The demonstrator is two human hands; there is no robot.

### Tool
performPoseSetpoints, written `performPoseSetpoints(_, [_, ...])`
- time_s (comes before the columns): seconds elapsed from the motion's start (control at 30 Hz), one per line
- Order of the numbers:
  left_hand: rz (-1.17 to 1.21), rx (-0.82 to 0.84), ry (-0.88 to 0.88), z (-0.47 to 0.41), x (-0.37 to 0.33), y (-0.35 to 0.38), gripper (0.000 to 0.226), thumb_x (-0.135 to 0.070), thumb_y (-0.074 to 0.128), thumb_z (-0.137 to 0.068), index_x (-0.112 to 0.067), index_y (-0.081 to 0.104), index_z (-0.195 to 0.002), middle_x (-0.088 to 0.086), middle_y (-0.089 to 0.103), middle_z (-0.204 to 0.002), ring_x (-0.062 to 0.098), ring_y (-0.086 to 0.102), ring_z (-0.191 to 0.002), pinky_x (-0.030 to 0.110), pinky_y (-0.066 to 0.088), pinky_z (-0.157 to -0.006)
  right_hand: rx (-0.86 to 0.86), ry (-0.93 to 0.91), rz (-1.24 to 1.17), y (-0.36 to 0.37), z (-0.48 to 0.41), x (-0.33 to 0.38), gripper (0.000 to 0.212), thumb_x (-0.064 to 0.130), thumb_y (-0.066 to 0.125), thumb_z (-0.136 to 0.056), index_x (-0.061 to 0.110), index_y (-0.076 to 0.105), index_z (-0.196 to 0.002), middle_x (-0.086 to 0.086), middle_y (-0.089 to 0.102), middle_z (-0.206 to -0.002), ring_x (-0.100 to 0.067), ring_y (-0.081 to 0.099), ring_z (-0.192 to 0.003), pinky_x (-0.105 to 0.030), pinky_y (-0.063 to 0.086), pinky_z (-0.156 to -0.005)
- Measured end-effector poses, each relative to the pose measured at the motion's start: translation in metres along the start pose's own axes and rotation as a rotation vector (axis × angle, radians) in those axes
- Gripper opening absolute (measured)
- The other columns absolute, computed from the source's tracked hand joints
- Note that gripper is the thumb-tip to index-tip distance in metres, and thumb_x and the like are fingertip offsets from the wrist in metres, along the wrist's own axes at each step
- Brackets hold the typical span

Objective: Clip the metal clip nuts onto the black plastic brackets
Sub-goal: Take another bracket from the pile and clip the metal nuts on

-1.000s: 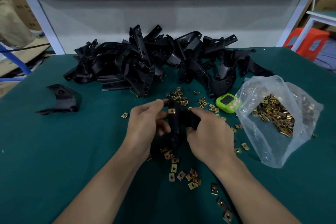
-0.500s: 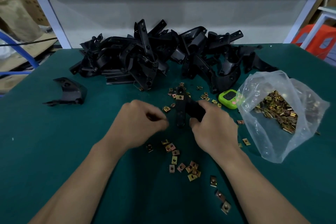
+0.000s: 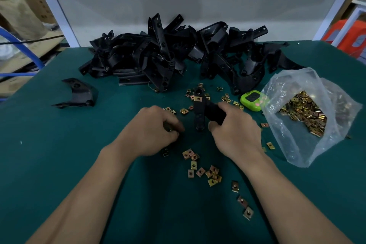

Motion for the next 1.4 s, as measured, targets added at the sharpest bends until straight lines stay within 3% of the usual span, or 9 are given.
performPoseSetpoints(0.1, [-0.038,0.082,0.115,0.002,-0.009,0.006,0.018,-0.033,0.08,-0.078,-0.048,0.079,-0.088,-0.032,0.067,-0.112,-0.01,0.057,-0.109,0.0,0.028,-0.094,-0.011,0.007,-0.014,-0.001,0.0,-0.001,0.025,0.03,0.068,-0.086,0.035,0.061,-0.11,0.016,0.062,-0.083,-0.02,0.055,-0.076,-0.033,0.037,-0.063])
performPoseSetpoints(0.2, [-0.031,0.237,0.12,0.003,-0.012,0.01,0.018,-0.039,0.086,-0.074,-0.052,0.078,-0.084,-0.036,0.062,-0.115,-0.016,0.052,-0.112,0.005,0.033,-0.09,-0.025,0.009,-0.019,-0.001,-0.001,-0.002,0.024,0.029,0.068,-0.085,0.035,0.061,-0.108,0.016,0.058,-0.081,-0.02,0.053,-0.076,-0.034,0.038,-0.065])
performPoseSetpoints(0.37, [0.001,0.248,0.122,0.001,-0.011,0.011,0.014,-0.035,0.088,-0.071,-0.044,0.078,-0.073,-0.038,0.064,-0.107,-0.019,0.052,-0.107,0.001,0.034,-0.083,-0.03,-0.008,-0.023,0.0,-0.001,-0.002,0.029,0.03,0.069,-0.085,0.037,0.062,-0.112,0.017,0.057,-0.083,-0.019,0.051,-0.077,-0.034,0.038,-0.067])
performPoseSetpoints(0.5, [0.111,0.183,0.087,0.0,-0.01,0.011,0.016,-0.027,0.086,-0.073,-0.037,0.075,-0.067,-0.029,0.073,-0.093,-0.008,0.067,-0.094,0.018,0.051,-0.085,-0.031,0.003,-0.039,0.0,-0.003,-0.004,0.031,0.03,0.07,-0.085,0.037,0.062,-0.114,0.018,0.053,-0.079,-0.019,0.051,-0.076,-0.033,0.039,-0.068])
performPoseSetpoints(0.67, [0.294,-0.01,0.021,0.001,-0.007,0.011,0.021,-0.014,0.08,-0.082,-0.033,0.073,-0.077,-0.008,0.075,-0.068,0.006,0.067,-0.06,0.021,0.052,-0.062,-0.033,0.018,-0.076,-0.001,-0.004,-0.006,0.029,0.03,0.07,-0.085,0.039,0.062,-0.111,0.024,0.052,-0.074,-0.014,0.05,-0.07,-0.034,0.04,-0.066])
performPoseSetpoints(0.87, [0.305,-0.064,0.02,0.001,-0.009,0.011,0.038,-0.008,0.079,-0.078,-0.046,0.081,-0.084,-0.023,0.076,-0.08,-0.006,0.071,-0.077,0.005,0.049,-0.069,-0.018,0.017,-0.082,-0.001,-0.004,-0.006,0.029,0.031,0.071,-0.083,0.041,0.063,-0.11,0.025,0.052,-0.074,-0.017,0.053,-0.075,-0.034,0.041,-0.067])
performPoseSetpoints(1.03, [0.336,-0.058,-0.054,-0.001,-0.006,0.01,0.037,-0.014,0.087,-0.075,-0.05,0.08,-0.078,-0.016,0.077,-0.078,0.006,0.072,-0.076,0.017,0.056,-0.07,-0.004,0.014,-0.084,-0.002,-0.003,-0.005,0.029,0.031,0.07,-0.083,0.04,0.063,-0.11,0.024,0.057,-0.078,-0.018,0.058,-0.08,-0.036,0.048,-0.07])
performPoseSetpoints(1.17, [0.362,-0.043,-0.085,-0.001,-0.004,0.014,0.031,-0.016,0.091,-0.072,-0.045,0.08,-0.075,-0.012,0.076,-0.071,0.001,0.069,-0.066,0.013,0.051,-0.061,0.004,0.014,-0.086,-0.003,-0.002,-0.003,0.03,0.032,0.07,-0.082,0.04,0.064,-0.11,0.02,0.061,-0.083,-0.019,0.061,-0.082,-0.039,0.053,-0.074])
performPoseSetpoints(1.4, [0.456,-0.105,-0.094,-0.003,-0.003,0.017,0.022,-0.022,0.096,-0.064,-0.033,0.078,-0.07,-0.007,0.077,-0.074,0.011,0.072,-0.072,0.032,0.058,-0.072,0.014,0.019,-0.086,-0.003,-0.002,-0.001,0.03,0.032,0.071,-0.082,0.04,0.064,-0.109,0.019,0.063,-0.085,-0.018,0.06,-0.082,-0.036,0.051,-0.072])
Point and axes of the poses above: each hand's wrist, its own z-axis away from the middle knuckle, its own y-axis out of the palm, x = y × z, the point moved 3 cm from there along -z, towards the middle knuckle
